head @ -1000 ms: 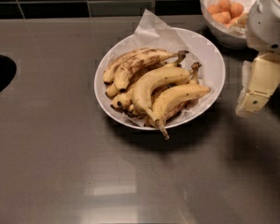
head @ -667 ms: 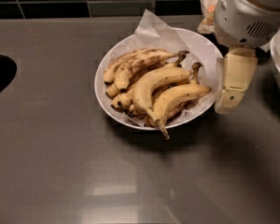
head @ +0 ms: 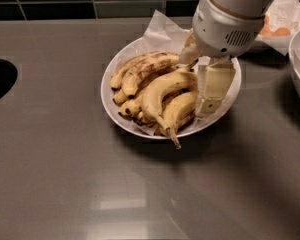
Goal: Pick banana from white bowl
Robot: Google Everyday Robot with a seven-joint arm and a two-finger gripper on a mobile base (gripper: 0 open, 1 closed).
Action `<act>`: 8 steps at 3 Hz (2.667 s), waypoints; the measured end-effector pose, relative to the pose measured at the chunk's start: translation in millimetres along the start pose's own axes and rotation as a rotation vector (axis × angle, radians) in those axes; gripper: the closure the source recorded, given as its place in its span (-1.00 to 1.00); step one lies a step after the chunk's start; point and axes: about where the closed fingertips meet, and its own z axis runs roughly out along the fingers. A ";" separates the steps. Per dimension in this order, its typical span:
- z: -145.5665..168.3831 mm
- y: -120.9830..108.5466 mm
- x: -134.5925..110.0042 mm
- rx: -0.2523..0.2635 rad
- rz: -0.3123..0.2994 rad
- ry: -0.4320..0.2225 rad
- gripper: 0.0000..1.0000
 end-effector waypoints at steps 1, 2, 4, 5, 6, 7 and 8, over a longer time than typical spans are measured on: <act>6.4 -2.3 -9.7 -0.024 -0.033 -0.007 -0.50; 8.6 -5.3 -17.2 -0.038 -0.055 -0.005 -0.50; 23.3 -9.2 -22.0 -0.080 -0.067 0.022 -0.40; 27.2 -9.2 -24.1 -0.090 -0.074 0.021 -0.40; 32.1 -10.1 -27.7 -0.100 -0.084 0.021 -0.40; 35.5 -11.1 -29.8 -0.108 -0.085 0.019 -0.14; 36.2 -11.7 -30.9 -0.111 -0.087 0.019 -0.14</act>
Offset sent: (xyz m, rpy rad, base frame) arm -0.0081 0.0164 -0.0125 -0.0580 0.1175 0.0984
